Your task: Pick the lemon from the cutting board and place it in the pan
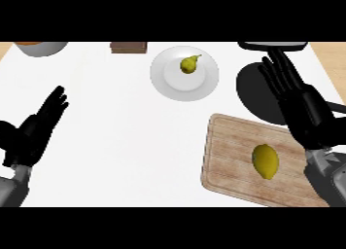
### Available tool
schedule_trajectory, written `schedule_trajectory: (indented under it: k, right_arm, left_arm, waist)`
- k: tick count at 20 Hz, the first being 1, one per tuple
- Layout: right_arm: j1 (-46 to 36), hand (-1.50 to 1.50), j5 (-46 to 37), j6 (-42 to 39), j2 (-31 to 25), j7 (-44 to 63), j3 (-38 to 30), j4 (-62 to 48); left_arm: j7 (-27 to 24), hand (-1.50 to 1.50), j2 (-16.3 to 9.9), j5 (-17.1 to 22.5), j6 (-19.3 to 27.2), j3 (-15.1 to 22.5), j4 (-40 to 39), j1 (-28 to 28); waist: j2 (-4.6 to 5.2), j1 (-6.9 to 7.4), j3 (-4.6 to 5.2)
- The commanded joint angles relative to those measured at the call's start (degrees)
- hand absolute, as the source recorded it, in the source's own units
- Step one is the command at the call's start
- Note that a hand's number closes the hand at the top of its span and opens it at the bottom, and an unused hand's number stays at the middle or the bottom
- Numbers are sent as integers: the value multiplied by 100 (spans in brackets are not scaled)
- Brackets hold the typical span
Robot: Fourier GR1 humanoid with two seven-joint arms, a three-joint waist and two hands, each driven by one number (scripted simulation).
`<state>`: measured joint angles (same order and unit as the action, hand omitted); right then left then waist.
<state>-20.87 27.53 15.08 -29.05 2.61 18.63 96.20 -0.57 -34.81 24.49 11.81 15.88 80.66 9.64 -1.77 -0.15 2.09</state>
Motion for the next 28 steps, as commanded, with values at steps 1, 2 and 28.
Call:
schedule_trajectory:
  k: [1,2,28]
  right_arm:
    - [183,150,11,-464,-147,-104,-19,-25]
    - [247,150,232,-965,-234,-336,-146,-376]
    - [3671,-150,-809,-2174,-4276,-818,-2897,1192]
  left_arm:
    - [89,0,96,120,56,-245,174,145]
    - [56,0,293,-152,397,-164,74,386]
    - [181,0,775,-479,798,-380,337,395]
  waist:
    - [169,20,-211]
    - [191,5,-216]
    - [145,-110,-200]
